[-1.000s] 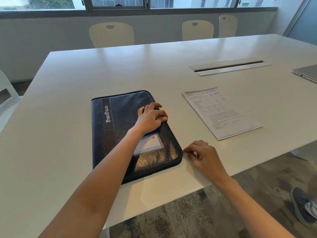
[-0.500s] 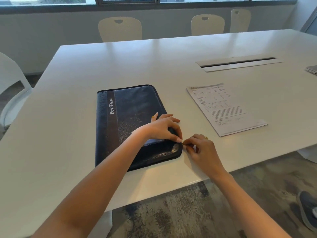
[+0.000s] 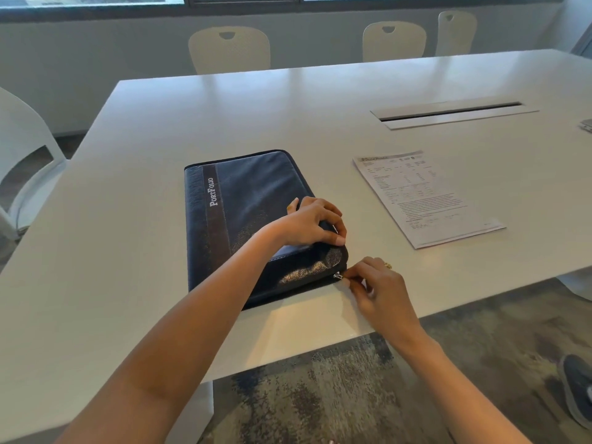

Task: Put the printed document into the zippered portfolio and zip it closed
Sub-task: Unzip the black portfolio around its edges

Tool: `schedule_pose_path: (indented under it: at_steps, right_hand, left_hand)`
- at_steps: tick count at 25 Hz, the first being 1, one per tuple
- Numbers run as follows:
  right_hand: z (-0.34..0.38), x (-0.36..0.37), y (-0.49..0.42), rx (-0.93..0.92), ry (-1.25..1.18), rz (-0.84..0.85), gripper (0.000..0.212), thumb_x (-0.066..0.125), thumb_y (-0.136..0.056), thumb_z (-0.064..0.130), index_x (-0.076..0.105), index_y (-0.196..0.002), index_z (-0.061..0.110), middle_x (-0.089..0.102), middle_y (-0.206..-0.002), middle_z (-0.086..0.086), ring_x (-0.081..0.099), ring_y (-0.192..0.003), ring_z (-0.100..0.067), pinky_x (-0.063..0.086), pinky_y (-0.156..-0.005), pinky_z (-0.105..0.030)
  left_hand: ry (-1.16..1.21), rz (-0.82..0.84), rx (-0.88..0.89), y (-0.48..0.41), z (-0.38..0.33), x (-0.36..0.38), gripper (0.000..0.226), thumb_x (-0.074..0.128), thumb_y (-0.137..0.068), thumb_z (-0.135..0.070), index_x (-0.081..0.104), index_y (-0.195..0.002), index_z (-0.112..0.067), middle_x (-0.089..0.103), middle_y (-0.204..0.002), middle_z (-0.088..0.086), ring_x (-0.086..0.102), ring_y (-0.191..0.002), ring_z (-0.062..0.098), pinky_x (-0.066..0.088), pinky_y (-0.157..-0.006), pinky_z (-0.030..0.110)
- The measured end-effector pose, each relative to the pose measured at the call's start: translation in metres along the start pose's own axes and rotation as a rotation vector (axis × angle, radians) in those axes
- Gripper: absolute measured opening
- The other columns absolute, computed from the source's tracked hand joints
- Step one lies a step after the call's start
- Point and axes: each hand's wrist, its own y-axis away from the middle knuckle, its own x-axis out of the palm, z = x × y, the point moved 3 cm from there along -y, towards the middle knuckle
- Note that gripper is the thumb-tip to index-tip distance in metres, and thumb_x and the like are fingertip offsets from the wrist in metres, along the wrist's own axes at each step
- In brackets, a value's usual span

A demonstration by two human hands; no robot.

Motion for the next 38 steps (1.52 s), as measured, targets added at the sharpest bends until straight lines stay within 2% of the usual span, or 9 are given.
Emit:
schedule_pose_path:
  at_steps: [5,12,15,18,21,25,29,32,38]
  right_hand:
    - [0.024,0.017,0.018,0.016,-0.083,-0.009,0.006,0.069,-0.082,0.009,0.071,-0.085,0.014,0.064,-0.084,0.005,0.055,-0.074,-0.011,0.048,-0.063,-0.025]
    - [0.052,0.039,0.019,-0.033,-0.103,0.067,0.013,0.068,-0.087,0.027,0.074,-0.093,0.018,0.065,-0.087,0.007,0.056,-0.076,-0.003,0.048,-0.070,-0.015]
    - [0.039,0.020,0.009,-0.041,-0.117,-0.030,0.011,0.067,-0.087,0.027,0.072,-0.084,0.017,0.061,-0.081,0.008,0.053,-0.073,-0.004,0.039,-0.067,-0.009]
    - [0.025,0.010,-0.009,-0.065,0.010,-0.128,0.012,0.067,-0.087,0.017,0.070,-0.098,0.014,0.064,-0.101,-0.001,0.054,-0.094,-0.013,0.042,-0.080,-0.014]
    - [0.018,0.022,-0.023,-0.113,0.112,-0.004,0.031,0.058,-0.092,0.019,0.063,-0.122,0.015,0.055,-0.137,-0.006,0.047,-0.128,-0.021,0.042,-0.102,-0.038]
    - [0.016,0.035,-0.026,-0.130,0.071,0.155,0.039,0.045,-0.100,0.022,0.052,-0.138,0.016,0.040,-0.151,-0.005,0.029,-0.144,-0.018,0.029,-0.115,-0.037]
    - [0.014,0.033,-0.023,-0.134,0.067,0.182,0.041,0.043,-0.101,0.024,0.046,-0.141,0.019,0.037,-0.153,-0.002,0.021,-0.146,-0.013,0.020,-0.111,-0.026]
    - [0.014,0.034,-0.023,-0.128,0.070,0.192,0.041,0.043,-0.101,0.024,0.046,-0.142,0.019,0.036,-0.154,0.000,0.020,-0.146,-0.012,0.020,-0.110,-0.024]
    - [0.011,0.035,-0.024,-0.106,0.109,0.165,0.041,0.044,-0.101,0.025,0.047,-0.141,0.019,0.040,-0.151,0.001,0.026,-0.144,-0.012,0.036,-0.108,-0.033]
  left_hand:
    - [0.014,0.001,-0.012,-0.002,-0.004,0.007,0.004,0.069,-0.084,-0.038,0.069,-0.088,-0.037,0.047,-0.127,-0.010,0.021,-0.129,0.015,-0.004,-0.113,0.059]
    - [-0.056,-0.104,0.001,0.015,-0.008,0.014,0.007,0.065,-0.086,-0.043,0.067,-0.092,-0.040,0.049,-0.130,-0.009,0.025,-0.132,0.019,0.005,-0.114,0.057]
    - [-0.043,-0.198,-0.011,0.046,-0.001,0.015,0.015,0.065,-0.086,-0.042,0.067,-0.100,-0.038,0.050,-0.135,-0.010,0.031,-0.133,0.018,0.012,-0.114,0.053]
    - [-0.039,-0.279,-0.001,0.092,0.005,0.024,0.015,0.063,-0.089,-0.037,0.065,-0.104,-0.035,0.051,-0.137,-0.010,0.035,-0.133,0.016,0.018,-0.114,0.046]
    - [-0.090,-0.342,-0.018,0.132,0.002,0.035,0.020,0.061,-0.091,-0.034,0.066,-0.110,-0.033,0.052,-0.138,-0.011,0.037,-0.133,0.012,0.019,-0.114,0.040]
    - [-0.318,-0.345,0.036,0.160,-0.004,0.050,0.026,0.066,-0.089,-0.028,0.067,-0.112,-0.039,0.050,-0.144,-0.004,0.039,-0.136,0.018,0.025,-0.116,0.044]
    - [-0.584,-0.348,0.055,0.160,-0.007,0.064,0.039,0.070,-0.086,-0.023,0.061,-0.120,-0.041,0.053,-0.141,0.003,0.049,-0.129,0.024,0.038,-0.108,0.044]
    - [-0.643,-0.421,0.111,0.153,-0.014,0.060,0.020,0.067,-0.089,-0.025,0.068,-0.107,-0.034,0.059,-0.132,0.002,0.054,-0.120,0.023,0.042,-0.102,0.042]
    - [-0.723,-0.469,0.185,0.162,-0.011,0.059,0.020,0.073,-0.084,-0.025,0.069,-0.104,-0.030,0.062,-0.126,0.002,0.054,-0.120,0.023,0.039,-0.106,0.042]
